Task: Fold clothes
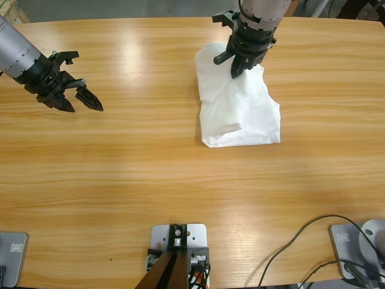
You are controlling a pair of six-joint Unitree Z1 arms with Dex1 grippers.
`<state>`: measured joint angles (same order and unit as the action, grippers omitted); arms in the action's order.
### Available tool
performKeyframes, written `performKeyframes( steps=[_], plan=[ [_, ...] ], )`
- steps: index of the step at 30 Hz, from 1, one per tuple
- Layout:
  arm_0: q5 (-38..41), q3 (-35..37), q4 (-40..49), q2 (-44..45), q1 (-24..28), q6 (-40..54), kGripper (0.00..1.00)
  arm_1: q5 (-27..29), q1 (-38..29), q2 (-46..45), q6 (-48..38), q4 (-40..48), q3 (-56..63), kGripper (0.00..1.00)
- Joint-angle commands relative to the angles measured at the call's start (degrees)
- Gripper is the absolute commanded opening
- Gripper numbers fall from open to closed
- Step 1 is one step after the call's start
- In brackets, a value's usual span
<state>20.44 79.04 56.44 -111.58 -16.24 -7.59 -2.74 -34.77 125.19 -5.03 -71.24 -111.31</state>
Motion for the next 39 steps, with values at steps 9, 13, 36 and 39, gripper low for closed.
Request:
performKeyframes(
  steps=[9,13,36,39],
  plan=[
    [-0.8,-1.8,-0.8,0.3,-0.7,0.6,0.996,-1.4,0.7,-4.6,-0.6,2.8,1.8,0.000],
    [-0.8,-1.8,-0.8,0.4,-0.7,0.6,0.996,-3.3,1.7,-7.4,-1.8,4.2,2.8,0.000],
    [-1.1,-1.6,0.8,4.5,-2.4,0.4,0.996,-1.4,10.0,-10.7,-7.7,10.2,21.2,0.000],
    [-1.2,-1.6,1.6,4.9,-2.9,0.4,0.996,-0.1,11.3,-8.9,-8.8,11.1,21.5,0.000]
  ],
)
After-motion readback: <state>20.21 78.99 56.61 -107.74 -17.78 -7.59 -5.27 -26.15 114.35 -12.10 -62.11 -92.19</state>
